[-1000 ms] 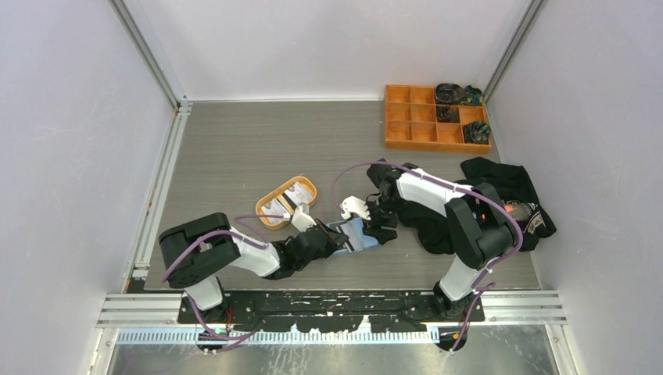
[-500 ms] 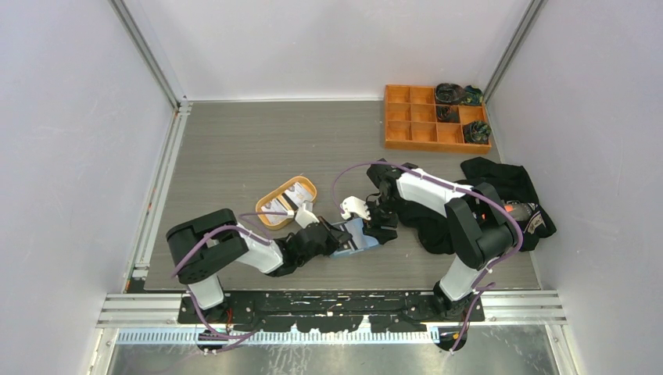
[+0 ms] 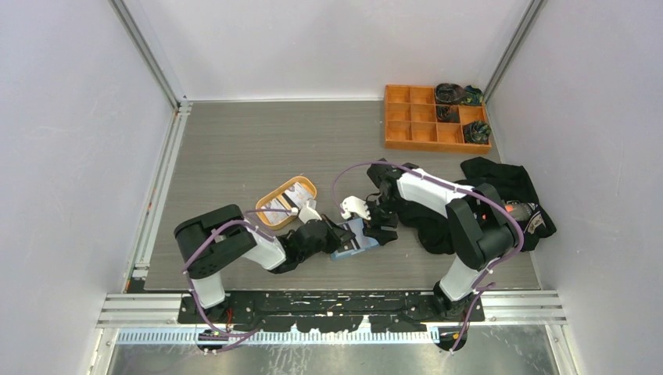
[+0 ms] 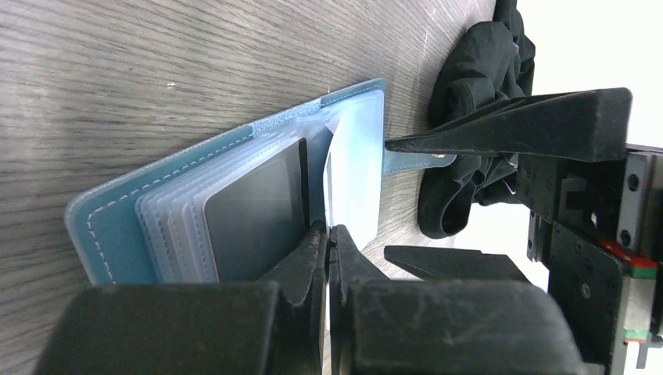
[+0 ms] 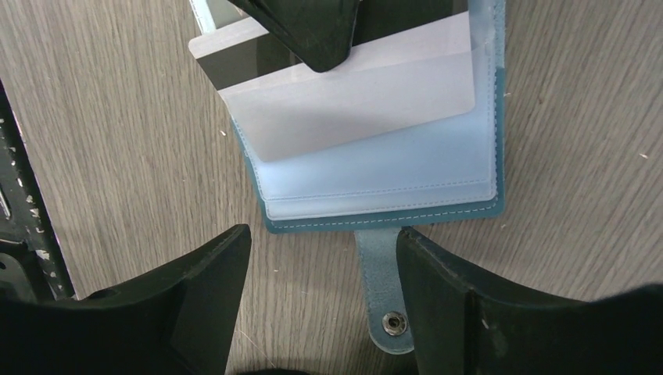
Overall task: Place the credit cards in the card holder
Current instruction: Insert the credit card into the card holder.
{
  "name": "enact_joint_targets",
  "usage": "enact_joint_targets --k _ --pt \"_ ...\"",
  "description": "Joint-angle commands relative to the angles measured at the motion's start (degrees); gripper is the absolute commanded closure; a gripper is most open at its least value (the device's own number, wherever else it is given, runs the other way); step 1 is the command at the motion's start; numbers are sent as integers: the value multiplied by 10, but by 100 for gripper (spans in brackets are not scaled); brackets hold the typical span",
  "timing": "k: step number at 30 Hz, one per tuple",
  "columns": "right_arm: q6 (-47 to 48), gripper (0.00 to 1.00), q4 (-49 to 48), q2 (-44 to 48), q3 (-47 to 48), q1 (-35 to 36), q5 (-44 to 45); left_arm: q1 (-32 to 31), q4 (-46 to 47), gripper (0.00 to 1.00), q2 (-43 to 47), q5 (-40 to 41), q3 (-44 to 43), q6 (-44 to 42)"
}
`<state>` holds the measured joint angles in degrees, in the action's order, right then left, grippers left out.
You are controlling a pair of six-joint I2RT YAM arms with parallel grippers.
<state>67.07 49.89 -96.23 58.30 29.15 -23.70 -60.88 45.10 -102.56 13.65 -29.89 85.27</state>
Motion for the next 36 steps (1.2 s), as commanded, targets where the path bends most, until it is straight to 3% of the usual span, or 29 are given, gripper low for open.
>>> enact_joint_targets --k 1,7,12,15,18,23,29,36 --pt "-2 24 3 47 15 4 -29 2 -20 98 -15 -24 -5 -17" --pt "9 20 13 110 4 3 -61 4 -29 90 -14 -29 -8 -18" --pt "73 26 29 153 -23 4 -151 3 -27 88 -19 -33 -11 -18" --pt "120 46 35 163 -46 16 -195 5 -23 87 -23 -36 -12 -17" --pt "135 76 23 161 -58 46 -191 5 -19 87 -27 -40 -14 -17" --pt "93 97 -91 183 -110 109 -137 9 -8 86 -27 -42 -7 -14" --pt "38 99 -246 202 -170 171 -37 10 0 86 -32 -46 -5 -13" --pt "25 99 -316 211 -196 201 8 12 6 85 -38 -50 -6 -13"
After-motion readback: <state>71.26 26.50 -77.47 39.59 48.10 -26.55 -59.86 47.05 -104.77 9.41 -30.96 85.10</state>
